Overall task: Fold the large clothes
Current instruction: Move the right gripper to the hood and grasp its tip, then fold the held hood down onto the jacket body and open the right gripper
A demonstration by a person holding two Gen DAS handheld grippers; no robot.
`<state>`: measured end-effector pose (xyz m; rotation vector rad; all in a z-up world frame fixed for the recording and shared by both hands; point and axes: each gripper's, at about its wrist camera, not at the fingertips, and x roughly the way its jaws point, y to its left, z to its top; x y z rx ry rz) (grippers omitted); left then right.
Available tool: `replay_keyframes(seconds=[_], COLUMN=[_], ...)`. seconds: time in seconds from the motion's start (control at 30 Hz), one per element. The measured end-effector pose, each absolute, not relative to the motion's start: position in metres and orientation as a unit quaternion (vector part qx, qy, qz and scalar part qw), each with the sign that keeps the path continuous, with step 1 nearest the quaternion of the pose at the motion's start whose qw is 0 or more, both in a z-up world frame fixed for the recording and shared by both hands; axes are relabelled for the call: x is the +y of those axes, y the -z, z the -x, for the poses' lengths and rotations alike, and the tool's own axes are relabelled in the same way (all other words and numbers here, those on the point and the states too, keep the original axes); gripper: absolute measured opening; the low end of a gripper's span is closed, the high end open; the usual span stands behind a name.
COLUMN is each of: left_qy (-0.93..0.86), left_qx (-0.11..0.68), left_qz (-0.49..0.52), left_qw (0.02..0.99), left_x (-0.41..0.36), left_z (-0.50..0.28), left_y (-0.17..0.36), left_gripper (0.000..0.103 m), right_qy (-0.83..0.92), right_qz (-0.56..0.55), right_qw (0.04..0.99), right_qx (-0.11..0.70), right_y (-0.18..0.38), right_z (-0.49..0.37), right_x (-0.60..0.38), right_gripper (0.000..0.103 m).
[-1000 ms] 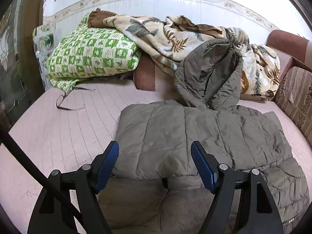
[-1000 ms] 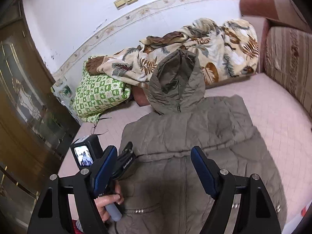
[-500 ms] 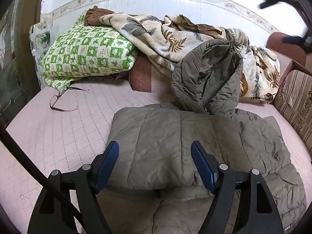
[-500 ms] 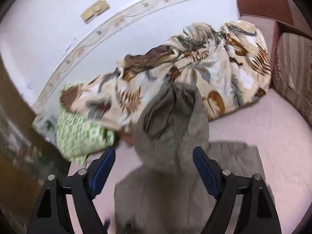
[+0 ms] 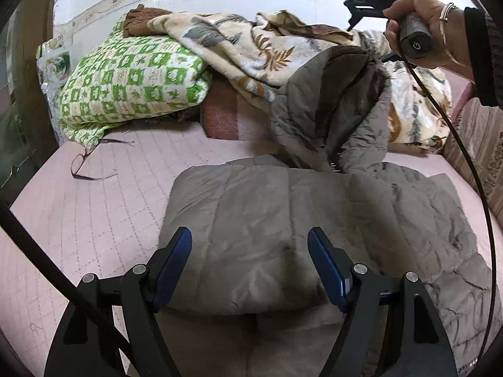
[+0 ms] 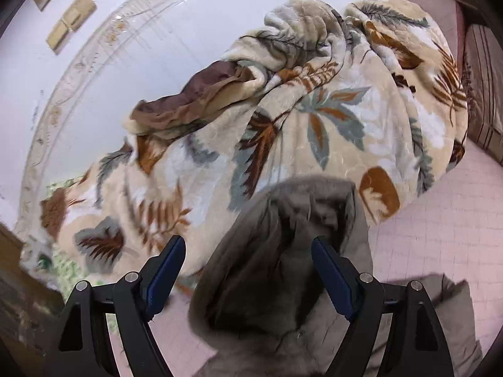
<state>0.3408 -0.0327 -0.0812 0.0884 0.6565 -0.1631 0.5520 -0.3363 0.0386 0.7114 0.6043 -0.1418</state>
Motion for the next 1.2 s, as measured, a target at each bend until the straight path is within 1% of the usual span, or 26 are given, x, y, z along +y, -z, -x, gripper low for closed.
replay_keyframes(seconds=[0.17,0.2,0.23,0.27,0.3,0.47,0.67,0.83,0.93,1.17,1.2], left_qy=[0.079,0.08,0.08,0.079,0.077,0.082,0.083,0.134,0.171,0.185,0.183], left_qx=[0.338,0.338,0.335,0.332,0.332,0.326,0.301,0.311,0.302,0.266,0.259], left_qz=[-0.027,-0.026,-0.028,-0.029,-0.031,-0.036,-0.042,0.028,0.056,0.067,0.06], left_qw=[0.937,0.937,0.938,0.939,0.94,0.941,0.949,0.941,0.936,0.944,0.946], left_x=[-0.029,-0.03,-0.031,-0.032,-0.034,-0.04,-0.047,-0.048,-0.056,-0.066,-0.066], left_z=[-0.353,-0.353,-0.354,-0.354,-0.355,-0.353,-0.343,-0.336,-0.323,-0.303,-0.301], left_y=[0.087,0.086,0.085,0.085,0.085,0.083,0.071,0.049,0.034,0.009,0.007], left_gripper=[0.075,0.075,0.075,0.075,0.075,0.075,0.075,0.075,0.075,0.075,0.073], right_qy=[0.07,0.063,0.052,0.044,0.038,0.006,-0.038,-0.07,-0.088,-0.128,-0.13], right_qz=[-0.355,-0.359,-0.354,-0.352,-0.353,-0.339,-0.289,-0.27,-0.266,-0.26,-0.253], right_qw=[0.882,0.881,0.882,0.883,0.884,0.901,0.928,0.936,0.938,0.937,0.939], right_qx=[0.302,0.302,0.306,0.308,0.303,0.27,0.234,0.214,0.206,0.195,0.192], right_y=[-0.021,-0.017,-0.012,-0.01,-0.009,-0.016,-0.038,-0.046,-0.044,-0.03,-0.03], right_z=[-0.582,-0.585,-0.588,-0.588,-0.585,-0.549,-0.474,-0.404,-0.37,-0.299,-0.29], right_x=[-0.344,-0.346,-0.346,-0.345,-0.345,-0.339,-0.317,-0.297,-0.285,-0.249,-0.244], right_gripper=[0.085,0.071,0.028,0.012,0.01,0.009,0.008,0.008,0.008,0.008,0.008])
